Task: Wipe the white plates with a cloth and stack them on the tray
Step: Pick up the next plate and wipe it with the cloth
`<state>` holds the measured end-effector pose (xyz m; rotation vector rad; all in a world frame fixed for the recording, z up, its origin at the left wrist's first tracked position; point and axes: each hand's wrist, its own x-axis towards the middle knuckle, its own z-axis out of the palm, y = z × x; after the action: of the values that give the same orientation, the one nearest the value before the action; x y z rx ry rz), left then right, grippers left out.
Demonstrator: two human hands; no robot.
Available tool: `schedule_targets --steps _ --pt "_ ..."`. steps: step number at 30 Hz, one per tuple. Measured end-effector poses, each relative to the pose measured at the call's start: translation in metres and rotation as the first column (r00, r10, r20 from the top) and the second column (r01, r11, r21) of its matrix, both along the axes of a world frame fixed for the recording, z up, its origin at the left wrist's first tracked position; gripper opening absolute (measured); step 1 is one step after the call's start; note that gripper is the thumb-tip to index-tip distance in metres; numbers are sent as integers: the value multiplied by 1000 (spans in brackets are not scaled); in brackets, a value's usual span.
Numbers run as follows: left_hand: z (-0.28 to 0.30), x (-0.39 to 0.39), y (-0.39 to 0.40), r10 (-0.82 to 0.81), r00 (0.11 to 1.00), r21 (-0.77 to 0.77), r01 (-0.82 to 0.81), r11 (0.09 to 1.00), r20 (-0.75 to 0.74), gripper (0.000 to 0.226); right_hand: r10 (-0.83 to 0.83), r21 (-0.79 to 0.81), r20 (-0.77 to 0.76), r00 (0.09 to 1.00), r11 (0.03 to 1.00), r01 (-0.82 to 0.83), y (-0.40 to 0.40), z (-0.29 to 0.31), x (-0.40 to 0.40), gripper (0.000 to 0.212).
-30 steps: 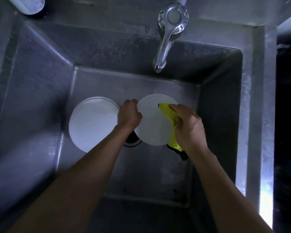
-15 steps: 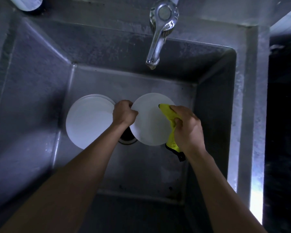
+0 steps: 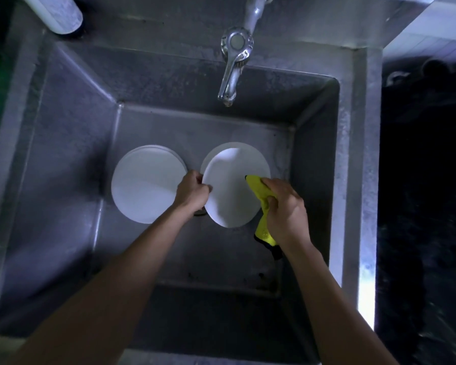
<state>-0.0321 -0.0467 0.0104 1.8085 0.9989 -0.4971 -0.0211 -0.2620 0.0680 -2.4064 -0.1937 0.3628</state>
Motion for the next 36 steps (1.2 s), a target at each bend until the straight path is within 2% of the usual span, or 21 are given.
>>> schedule_targets --steps 5,10,16,20,24,28,36 --pt "34 -17 -7 149 989 -233 -140 962 20 39 38 -6 -14 999 999 -38 2 19 -17 51" --pt "64 -40 0 314 949 -352 -291 890 8 40 80 24 -27 996 997 -79 11 46 -29 53" --pt "99 -59 -6 339 941 -536 -293 792 -13 41 132 95 27 991 986 -134 36 79 -29 45" --pt "121 -69 -9 346 938 -625 -256 737 24 46 179 115 35 983 977 -182 49 96 -30 44" --pt "141 -72 -8 316 943 -651 -177 738 102 46 286 110 23 958 952 -287 44 100 -36 44" --pt "159 -73 -7 313 939 -665 -142 733 145 45 432 0 79 898 901 -433 31 97 -38 48" --pt "175 -72 -12 363 918 -662 -174 729 159 42 434 -36 161 887 900 -434 12 114 -45 49"
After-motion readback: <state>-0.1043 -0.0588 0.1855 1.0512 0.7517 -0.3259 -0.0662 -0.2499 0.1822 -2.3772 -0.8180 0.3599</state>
